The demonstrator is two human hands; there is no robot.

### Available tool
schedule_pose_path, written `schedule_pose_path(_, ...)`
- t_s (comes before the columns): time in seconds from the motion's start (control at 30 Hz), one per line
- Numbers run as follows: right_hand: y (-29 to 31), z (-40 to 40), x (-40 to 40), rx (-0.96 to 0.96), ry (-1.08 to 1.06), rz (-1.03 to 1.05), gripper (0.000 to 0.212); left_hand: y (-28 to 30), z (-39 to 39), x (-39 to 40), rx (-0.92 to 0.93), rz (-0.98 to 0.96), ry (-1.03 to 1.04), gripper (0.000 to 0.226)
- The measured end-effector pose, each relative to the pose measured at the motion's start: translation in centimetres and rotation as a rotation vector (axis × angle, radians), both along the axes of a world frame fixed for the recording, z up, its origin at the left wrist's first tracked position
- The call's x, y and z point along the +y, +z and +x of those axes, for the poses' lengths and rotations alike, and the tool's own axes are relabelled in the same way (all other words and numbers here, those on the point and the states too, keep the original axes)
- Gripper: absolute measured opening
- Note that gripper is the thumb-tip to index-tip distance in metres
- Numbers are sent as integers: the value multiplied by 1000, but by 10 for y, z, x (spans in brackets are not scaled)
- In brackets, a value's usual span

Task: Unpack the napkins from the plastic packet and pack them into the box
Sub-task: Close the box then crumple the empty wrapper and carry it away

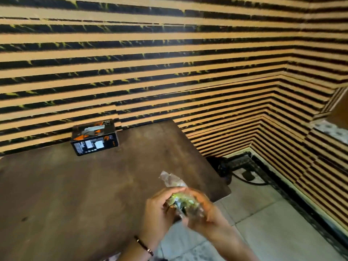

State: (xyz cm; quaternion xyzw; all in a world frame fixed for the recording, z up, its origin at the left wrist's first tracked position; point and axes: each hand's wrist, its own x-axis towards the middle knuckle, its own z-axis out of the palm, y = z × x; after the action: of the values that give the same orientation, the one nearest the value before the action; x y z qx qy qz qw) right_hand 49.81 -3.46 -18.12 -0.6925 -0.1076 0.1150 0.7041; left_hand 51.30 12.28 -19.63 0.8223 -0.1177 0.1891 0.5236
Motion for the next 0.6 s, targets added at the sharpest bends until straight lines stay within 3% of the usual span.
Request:
schedule_pose_path(0.17,0,-27,-74,-8,76,-205,69,-6,-23,-71,92,-61,-2,90)
schedule_pose_path(0.27,1,-39,-110,84,-65,-199,59,-7,-32,-107,118,-72,-46,86)
schedule_pose_path(0.5,-4,-44,-148,-2,-452,-57,54,5,-21,-157,102,1,-290,72)
schedule_pose_path(0.6,-9,-27,-162,20,-582,-2,46,6,-8,-174,174,-73,-333,63)
